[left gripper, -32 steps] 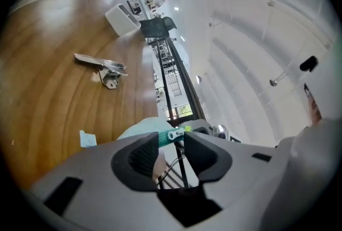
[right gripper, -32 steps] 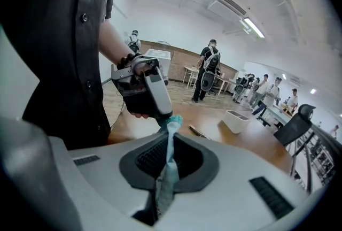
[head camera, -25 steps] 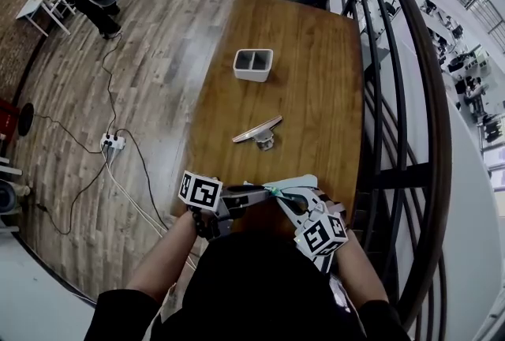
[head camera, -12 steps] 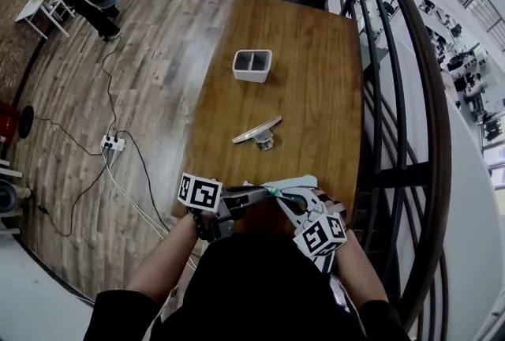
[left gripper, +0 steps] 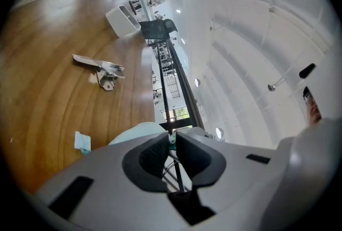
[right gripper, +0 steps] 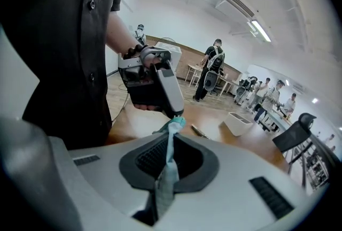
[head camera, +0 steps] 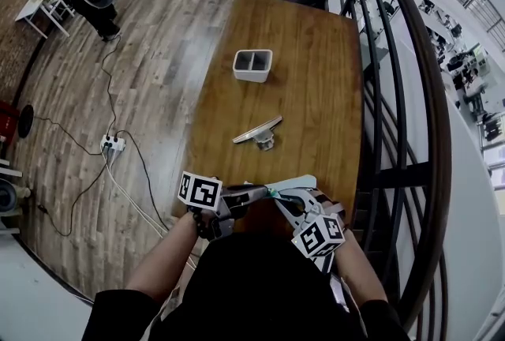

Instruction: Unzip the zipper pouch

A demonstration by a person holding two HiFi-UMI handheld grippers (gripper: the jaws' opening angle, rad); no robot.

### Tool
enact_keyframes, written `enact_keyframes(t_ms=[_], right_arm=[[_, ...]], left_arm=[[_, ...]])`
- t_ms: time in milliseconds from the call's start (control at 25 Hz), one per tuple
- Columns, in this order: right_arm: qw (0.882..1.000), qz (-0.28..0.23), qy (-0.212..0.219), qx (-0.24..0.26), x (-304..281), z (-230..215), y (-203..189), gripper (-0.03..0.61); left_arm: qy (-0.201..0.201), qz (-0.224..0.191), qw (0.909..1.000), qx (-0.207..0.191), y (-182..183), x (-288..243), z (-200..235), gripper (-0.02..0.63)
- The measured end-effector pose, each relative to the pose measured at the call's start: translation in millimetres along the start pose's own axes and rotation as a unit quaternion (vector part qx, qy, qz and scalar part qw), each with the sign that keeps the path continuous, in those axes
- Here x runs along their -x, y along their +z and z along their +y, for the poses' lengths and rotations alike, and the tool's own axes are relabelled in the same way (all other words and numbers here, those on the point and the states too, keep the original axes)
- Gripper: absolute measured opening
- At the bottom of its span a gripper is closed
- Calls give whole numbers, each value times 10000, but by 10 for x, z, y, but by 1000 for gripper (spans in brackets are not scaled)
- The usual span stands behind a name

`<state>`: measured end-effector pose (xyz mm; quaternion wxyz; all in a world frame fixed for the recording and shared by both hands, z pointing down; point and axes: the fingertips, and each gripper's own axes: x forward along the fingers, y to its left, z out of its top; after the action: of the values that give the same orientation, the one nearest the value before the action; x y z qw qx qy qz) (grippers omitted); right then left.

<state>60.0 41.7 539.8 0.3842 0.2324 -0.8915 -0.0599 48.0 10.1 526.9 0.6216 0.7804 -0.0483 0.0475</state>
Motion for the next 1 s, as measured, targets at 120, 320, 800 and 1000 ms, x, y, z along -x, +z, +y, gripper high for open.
enact_keyframes(t_ms=[120, 320, 800, 1000], right_arm=[[10000, 14, 1, -20, 4, -1, -22, 6], [9999, 16, -58, -143, 5, -35, -32, 6], [9937, -361, -81, -1062, 189, -226, 53, 80], [9937, -480, -200, -989, 247, -284, 117, 78]], left_arm=[[49, 71, 10000, -14, -8, -18, 21, 40], [93, 80, 9999, -17, 17, -22, 15, 17], [343, 225, 9938, -1034, 86, -113, -216, 14], [304, 168, 9917, -1239, 145, -143, -336, 14]])
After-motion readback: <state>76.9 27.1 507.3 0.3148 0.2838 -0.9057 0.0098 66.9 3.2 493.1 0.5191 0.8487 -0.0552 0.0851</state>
